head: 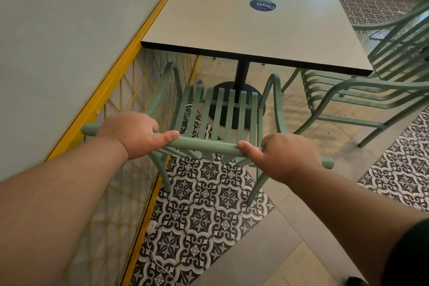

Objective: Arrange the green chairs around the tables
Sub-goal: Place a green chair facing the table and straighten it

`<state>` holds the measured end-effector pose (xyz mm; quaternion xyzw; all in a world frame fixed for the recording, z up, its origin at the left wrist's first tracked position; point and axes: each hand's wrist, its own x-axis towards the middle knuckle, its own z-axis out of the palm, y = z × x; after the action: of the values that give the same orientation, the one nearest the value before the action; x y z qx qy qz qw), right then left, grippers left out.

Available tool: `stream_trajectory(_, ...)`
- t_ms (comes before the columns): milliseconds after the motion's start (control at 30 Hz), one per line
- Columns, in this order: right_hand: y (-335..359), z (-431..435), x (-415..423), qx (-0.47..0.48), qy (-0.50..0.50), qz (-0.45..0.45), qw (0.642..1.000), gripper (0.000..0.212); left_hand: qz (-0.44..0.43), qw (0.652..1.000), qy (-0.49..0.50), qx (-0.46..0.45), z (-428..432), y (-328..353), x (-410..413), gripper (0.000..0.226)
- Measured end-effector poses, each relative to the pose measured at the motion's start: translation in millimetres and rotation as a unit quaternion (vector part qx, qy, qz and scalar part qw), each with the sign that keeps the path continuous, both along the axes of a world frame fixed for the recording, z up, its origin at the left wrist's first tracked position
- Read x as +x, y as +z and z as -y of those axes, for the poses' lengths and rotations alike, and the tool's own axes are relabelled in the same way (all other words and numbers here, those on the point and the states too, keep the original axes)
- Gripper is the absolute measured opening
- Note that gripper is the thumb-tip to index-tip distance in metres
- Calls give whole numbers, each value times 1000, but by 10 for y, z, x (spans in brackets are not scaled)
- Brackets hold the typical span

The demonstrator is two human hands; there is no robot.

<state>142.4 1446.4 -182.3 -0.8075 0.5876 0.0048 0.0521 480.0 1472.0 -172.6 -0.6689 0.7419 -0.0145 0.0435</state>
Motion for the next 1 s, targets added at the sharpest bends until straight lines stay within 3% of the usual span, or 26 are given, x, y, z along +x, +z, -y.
stream_trajectory(400, -101, 26, -16, -31, -2, -8, 999, 104, 21, 999, 37, 21, -45, 29, -61, 107)
stream_trajectory(533, -48, 13, -28, -19, 7, -5, 1000, 100, 50, 993, 93, 48, -135, 153, -189, 101)
stream_trajectory(633, 186, -101, -106, 40, 30, 12, 999, 84, -9, 984, 159, 86, -431, 358, -462, 74)
stream_trajectory(700, 440, -280, -175, 66, 13, 41, 997, 71, -59, 984, 143, 89, -707, 551, -633, 62)
stream_trajectory(867, 1020, -940, -430, -6, -22, 117, 993, 67, -100, 991, 85, 4, -1267, 1064, -873, 62)
stream_trajectory(1000, 1291, -1450, -641, 31, -50, 121, 991, 65, -124, 989, 85, 13, -1567, 1332, -1015, 63)
